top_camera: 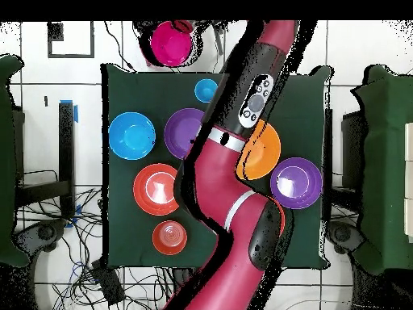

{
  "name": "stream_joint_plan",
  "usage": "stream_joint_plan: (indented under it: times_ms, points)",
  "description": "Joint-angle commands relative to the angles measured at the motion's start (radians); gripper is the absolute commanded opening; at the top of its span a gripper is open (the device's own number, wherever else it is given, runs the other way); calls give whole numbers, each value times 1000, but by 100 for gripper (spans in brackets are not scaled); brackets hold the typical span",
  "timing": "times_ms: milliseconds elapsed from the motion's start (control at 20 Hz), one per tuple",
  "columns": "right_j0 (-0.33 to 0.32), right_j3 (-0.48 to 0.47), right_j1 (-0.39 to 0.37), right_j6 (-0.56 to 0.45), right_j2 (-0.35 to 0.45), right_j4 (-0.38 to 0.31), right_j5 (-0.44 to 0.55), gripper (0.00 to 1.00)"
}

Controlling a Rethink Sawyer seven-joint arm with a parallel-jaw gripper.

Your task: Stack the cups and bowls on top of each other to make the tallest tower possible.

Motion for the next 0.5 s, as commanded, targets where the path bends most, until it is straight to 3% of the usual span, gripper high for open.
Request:
stream_joint_plan:
  times_ms: [50,300,500]
  points:
    - [1,23,-23,365,-158,210,-41,0]
    - [16,-62,-50,313,-130,174,-44,0]
    - [1,-66,-48,284,-148,192,-21,0]
